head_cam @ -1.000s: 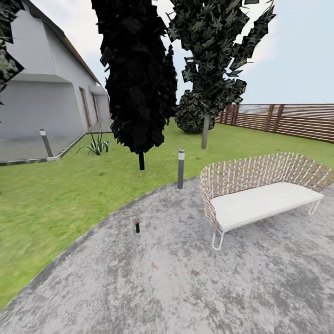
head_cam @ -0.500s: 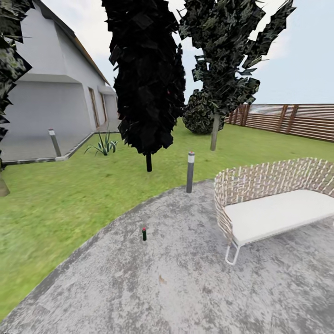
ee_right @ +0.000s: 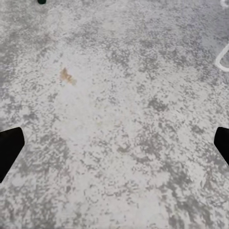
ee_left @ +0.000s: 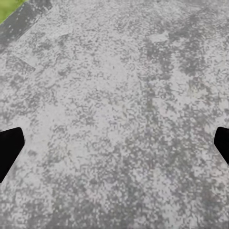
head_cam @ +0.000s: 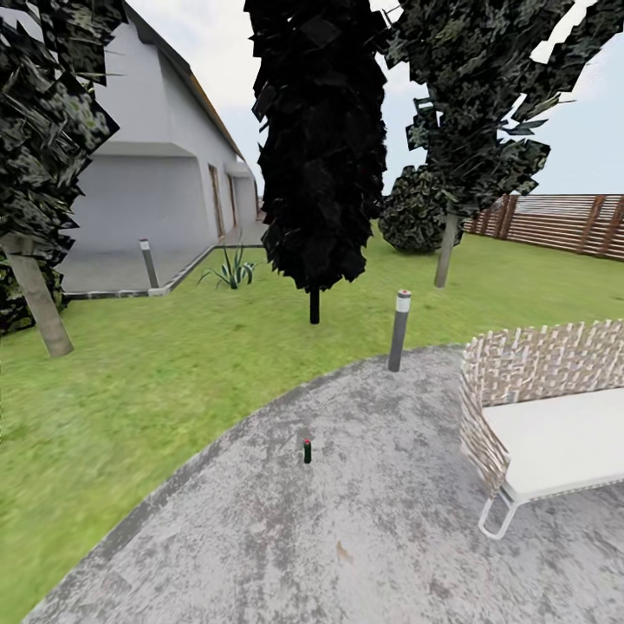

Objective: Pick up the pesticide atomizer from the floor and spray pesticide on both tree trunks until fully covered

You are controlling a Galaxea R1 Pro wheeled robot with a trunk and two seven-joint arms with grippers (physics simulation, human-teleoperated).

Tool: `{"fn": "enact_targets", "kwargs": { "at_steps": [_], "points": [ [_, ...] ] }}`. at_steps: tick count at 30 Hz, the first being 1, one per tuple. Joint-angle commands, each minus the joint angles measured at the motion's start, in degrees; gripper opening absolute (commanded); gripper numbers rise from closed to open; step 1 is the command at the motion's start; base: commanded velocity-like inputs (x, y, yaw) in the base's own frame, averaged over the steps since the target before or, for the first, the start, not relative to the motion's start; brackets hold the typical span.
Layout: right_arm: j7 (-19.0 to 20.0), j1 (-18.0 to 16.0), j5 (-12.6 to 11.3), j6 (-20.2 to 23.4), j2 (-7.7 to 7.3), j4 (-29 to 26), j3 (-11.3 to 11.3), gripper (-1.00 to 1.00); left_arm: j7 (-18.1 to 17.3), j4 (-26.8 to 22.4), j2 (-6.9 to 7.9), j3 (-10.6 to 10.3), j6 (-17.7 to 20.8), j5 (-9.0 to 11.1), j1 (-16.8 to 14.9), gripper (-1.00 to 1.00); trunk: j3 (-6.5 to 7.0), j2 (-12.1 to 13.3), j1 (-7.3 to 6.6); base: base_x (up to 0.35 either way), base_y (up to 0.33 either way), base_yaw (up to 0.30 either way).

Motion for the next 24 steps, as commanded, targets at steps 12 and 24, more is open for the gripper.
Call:
{"fn": "enact_targets", "kwargs": {
  "at_steps": [12,24],
  "points": [
    [-0.02,-0.03,0.02,-0.17,-0.01,0.0,0.02,1.0,0.07,0.06,0.02,-0.06,-0.19,0.25,0.02,1.0,-0.06,-0.02,0.03,0.287,0.191,0.01],
    [-0.02,-0.03,0.02,-0.17,-0.01,0.0,0.02,1.0,0.07,0.06,0.02,-0.06,-0.19,0.26,0.02,1.0,-0.06,-0.02,0.03,0.287,0.197,0.0]
  ]
}}
